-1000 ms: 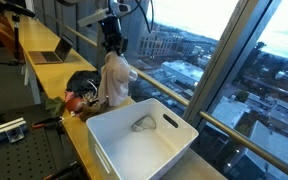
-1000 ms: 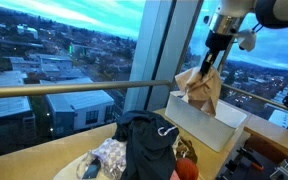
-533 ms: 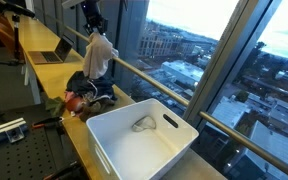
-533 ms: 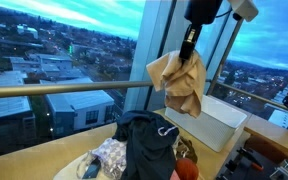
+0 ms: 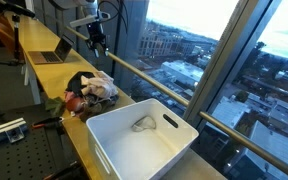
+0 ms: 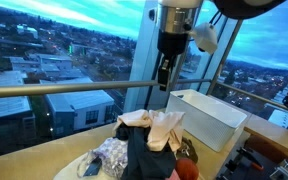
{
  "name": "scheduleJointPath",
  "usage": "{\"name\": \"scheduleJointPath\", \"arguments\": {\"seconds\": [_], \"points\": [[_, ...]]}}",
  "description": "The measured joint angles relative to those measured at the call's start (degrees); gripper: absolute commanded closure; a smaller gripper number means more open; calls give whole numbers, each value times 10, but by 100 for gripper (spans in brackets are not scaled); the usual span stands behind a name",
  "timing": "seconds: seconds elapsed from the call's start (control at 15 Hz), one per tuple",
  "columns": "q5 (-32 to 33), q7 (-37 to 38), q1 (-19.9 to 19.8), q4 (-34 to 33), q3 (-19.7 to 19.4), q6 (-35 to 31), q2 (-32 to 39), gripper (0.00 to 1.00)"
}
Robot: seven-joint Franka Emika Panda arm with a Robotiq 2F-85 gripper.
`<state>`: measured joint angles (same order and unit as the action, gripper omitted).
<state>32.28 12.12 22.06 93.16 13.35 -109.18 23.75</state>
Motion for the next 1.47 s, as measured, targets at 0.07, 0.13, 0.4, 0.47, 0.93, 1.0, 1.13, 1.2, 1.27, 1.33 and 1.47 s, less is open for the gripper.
{"name": "scheduleJointPath", "arguments": {"seconds": [0.07,0.13,0.4,0.47,0.93,1.0,1.13,1.2,1.27,1.33,1.47], "points": [[-7,-3,-1,-1,-3,0,6,2],[-14,-5,-2,-1,-5,0,11,0],[-46,-17,-1,-4,-8,0,18,0],[-56,-20,0,-5,-7,-1,18,0],[-122,-83,-13,17,-7,-82,45,0],[-128,-98,-18,24,-7,-99,53,0],[-131,-121,-26,42,-8,-125,70,0],[-131,-129,-29,52,-10,-136,80,0],[-131,-135,-31,63,-11,-146,89,0],[-131,-140,-33,74,-13,-155,99,0],[-131,-150,-37,94,-14,-175,119,0]]}}
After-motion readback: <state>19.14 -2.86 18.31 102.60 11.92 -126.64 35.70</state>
